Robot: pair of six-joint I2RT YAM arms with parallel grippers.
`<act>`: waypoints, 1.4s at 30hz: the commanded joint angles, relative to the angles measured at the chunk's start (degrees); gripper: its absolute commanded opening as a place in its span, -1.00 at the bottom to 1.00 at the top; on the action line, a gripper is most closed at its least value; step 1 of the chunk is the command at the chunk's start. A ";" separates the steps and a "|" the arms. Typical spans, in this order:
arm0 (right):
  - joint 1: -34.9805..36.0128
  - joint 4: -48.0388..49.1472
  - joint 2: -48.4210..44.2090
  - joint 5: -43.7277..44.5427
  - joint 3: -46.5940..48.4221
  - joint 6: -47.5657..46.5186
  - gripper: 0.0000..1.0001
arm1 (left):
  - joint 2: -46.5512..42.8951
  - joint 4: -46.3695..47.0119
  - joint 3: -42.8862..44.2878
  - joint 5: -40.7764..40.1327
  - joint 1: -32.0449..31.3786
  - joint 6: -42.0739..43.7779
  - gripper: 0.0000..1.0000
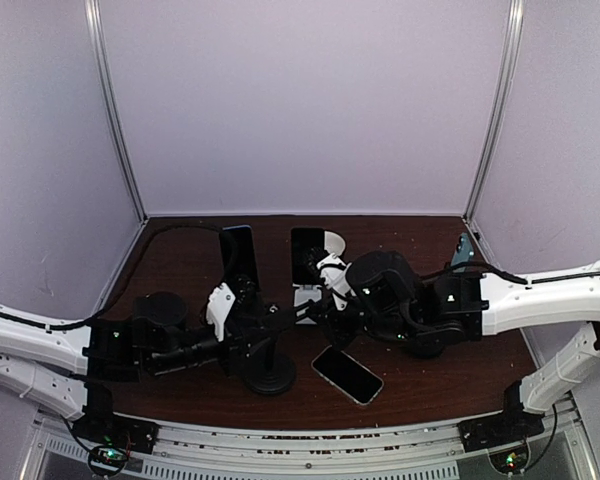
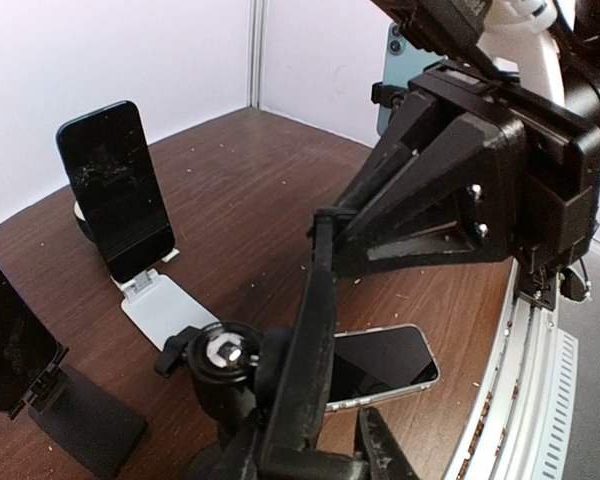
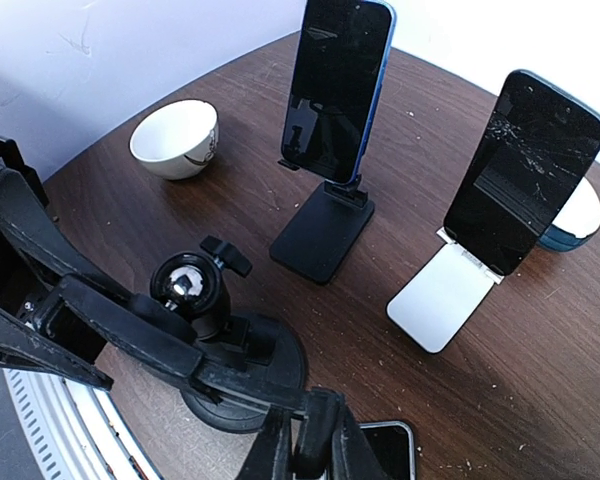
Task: Place the phone on the phone stand
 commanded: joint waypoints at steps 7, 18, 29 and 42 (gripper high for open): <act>4.01 -9.22 5.99 13.11 6.76 -2.64 -1.00 | -8.14 -16.54 0.70 -3.26 0.18 3.40 -0.35; 6.53 -8.74 7.98 12.60 9.79 -2.14 -1.00 | -5.29 -19.11 11.02 -0.39 -0.35 8.19 0.19; 6.64 -4.82 8.41 10.39 10.21 5.03 -1.00 | 5.94 -25.84 22.99 5.34 -0.36 2.45 -0.12; 7.36 0.86 7.20 8.18 7.81 9.86 -1.00 | 8.20 -43.67 27.95 2.66 0.35 -3.61 0.18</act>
